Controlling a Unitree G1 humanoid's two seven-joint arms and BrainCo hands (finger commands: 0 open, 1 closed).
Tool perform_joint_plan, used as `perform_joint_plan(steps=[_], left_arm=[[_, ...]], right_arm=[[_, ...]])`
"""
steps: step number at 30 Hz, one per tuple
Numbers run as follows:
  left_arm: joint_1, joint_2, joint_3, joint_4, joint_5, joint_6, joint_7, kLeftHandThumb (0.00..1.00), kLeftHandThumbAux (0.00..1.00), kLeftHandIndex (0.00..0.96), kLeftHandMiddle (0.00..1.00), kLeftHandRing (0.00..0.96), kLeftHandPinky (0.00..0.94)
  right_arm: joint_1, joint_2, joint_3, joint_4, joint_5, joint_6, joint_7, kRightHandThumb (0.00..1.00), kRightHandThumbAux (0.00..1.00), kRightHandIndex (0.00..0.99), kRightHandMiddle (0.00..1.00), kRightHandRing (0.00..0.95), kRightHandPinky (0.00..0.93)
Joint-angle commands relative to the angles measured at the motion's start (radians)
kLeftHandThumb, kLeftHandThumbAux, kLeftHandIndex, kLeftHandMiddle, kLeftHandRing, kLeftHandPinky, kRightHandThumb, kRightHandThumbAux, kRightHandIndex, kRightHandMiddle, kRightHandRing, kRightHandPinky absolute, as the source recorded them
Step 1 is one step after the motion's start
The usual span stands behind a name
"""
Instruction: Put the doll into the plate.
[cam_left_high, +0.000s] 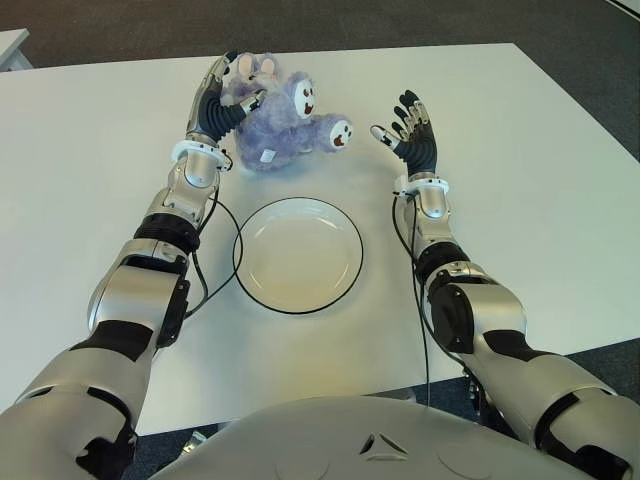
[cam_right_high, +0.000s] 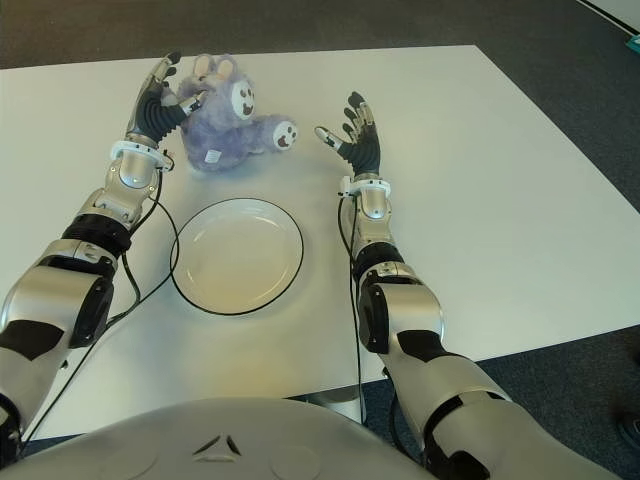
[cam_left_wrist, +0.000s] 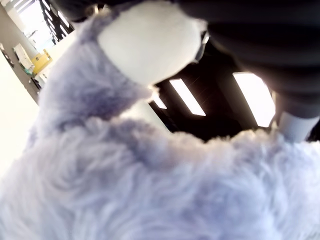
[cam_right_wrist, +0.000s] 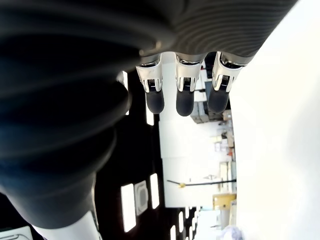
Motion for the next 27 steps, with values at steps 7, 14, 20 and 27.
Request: perform_joint_plan(steps=[7, 14, 20, 27], left_arm=[[0.035, 0.013, -0.002, -0.015, 0.009, 0.022, 0.005, 0.197, 0.421, 0.0, 0.086, 0.089, 0.05], [0.037, 0.011, -0.003, -0.013, 0.01, 0.018, 0.012, 0.198, 0.415, 0.0, 0.086, 0.09, 0.042], [0.037, 0.007, 0.0, -0.005, 0.004, 0.014, 0.01, 0.21, 0.426, 0.0, 0.084, 0.092, 0.071], [0.037, 0.004, 0.0, 0.012, 0.003, 0.014, 0.013, 0.223, 0.433, 0.0, 0.092, 0.102, 0.08]], right_arm=[[0.078, 0.019, -0.004, 0.033, 0.012, -0.006, 0.006, 0.085, 0.846, 0.068, 0.07, 0.068, 0.085], [0.078, 0.02, -0.004, 0.032, 0.012, -0.005, 0.004, 0.096, 0.847, 0.073, 0.072, 0.069, 0.088], [0.078, 0.02, -0.003, 0.032, 0.01, -0.005, -0.002, 0.096, 0.846, 0.071, 0.07, 0.068, 0.086], [0.078, 0.022, -0.003, 0.032, 0.01, -0.006, -0.002, 0.095, 0.848, 0.07, 0.07, 0.067, 0.081]])
